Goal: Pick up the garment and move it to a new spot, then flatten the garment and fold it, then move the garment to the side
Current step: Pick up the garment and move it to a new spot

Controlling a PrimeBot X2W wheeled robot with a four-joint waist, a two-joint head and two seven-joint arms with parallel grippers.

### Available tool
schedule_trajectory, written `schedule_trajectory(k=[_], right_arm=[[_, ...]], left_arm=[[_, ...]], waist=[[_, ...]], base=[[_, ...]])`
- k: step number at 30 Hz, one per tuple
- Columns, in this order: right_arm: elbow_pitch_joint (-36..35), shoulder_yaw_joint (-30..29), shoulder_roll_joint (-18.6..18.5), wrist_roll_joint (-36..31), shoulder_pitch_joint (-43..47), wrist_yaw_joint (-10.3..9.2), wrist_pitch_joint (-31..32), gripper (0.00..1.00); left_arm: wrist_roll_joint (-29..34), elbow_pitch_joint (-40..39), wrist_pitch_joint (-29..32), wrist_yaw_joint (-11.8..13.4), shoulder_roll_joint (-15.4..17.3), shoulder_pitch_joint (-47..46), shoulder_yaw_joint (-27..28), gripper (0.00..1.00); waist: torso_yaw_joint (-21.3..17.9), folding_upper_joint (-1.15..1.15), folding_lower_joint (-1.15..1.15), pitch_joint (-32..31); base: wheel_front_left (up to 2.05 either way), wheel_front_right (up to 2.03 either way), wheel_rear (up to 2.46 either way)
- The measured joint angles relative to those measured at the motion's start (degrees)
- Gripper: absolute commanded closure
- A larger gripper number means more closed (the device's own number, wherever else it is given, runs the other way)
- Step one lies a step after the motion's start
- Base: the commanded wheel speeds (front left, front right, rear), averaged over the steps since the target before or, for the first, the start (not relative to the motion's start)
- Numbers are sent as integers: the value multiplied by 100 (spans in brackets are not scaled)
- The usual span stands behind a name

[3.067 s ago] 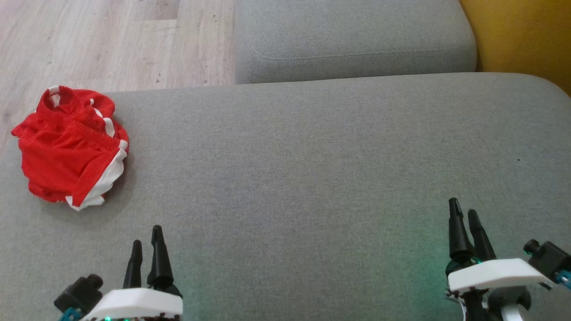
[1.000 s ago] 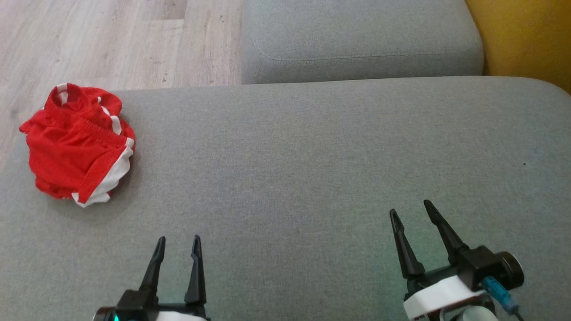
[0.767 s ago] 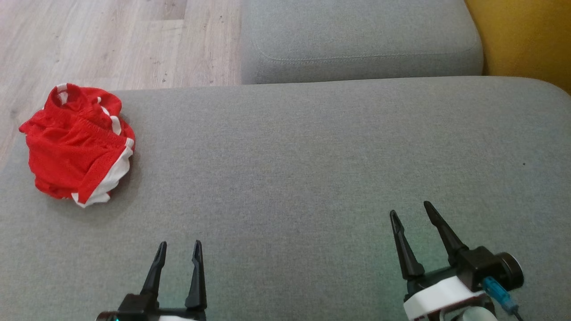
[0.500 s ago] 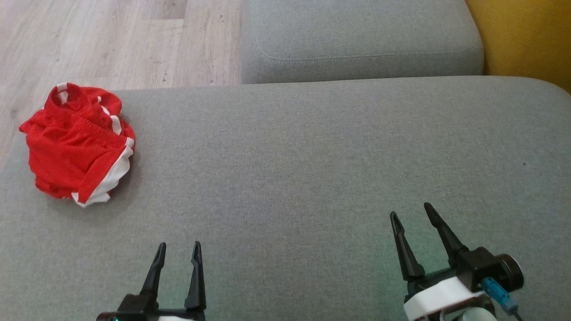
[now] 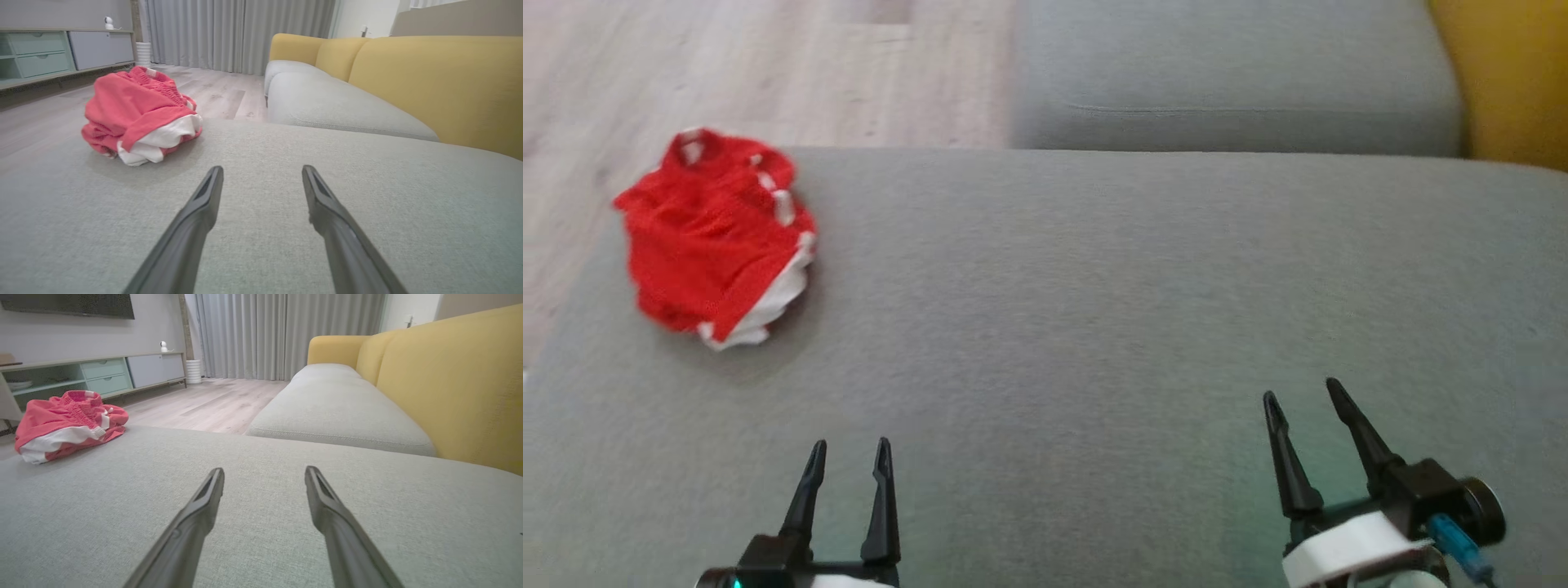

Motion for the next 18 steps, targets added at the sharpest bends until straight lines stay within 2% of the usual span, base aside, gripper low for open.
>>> schedule_trajectory(k=[4,5,13,18], right_arm=[[-18,-62,0,1,7,0,0,0],[-18,-62,0,1,7,0,0,0],[-20,87,0,53,-1,0,0,0],[-16,125,2,53,-9,0,0,0]], left_arm=[[-1,-41,1,29,40,-18,9,0],[-1,-41,1,29,40,-18,9,0],[-57,-137,9,98,166,-18,38,0],[-94,-193,9,127,181,4,43,0]], waist=[[440,0,0,-10],[440,0,0,-10],[1423,0,0,-38],[1890,0,0,-47]], base=[[0,0,0],[0,0,0],[0,0,0],[0,0,0]])
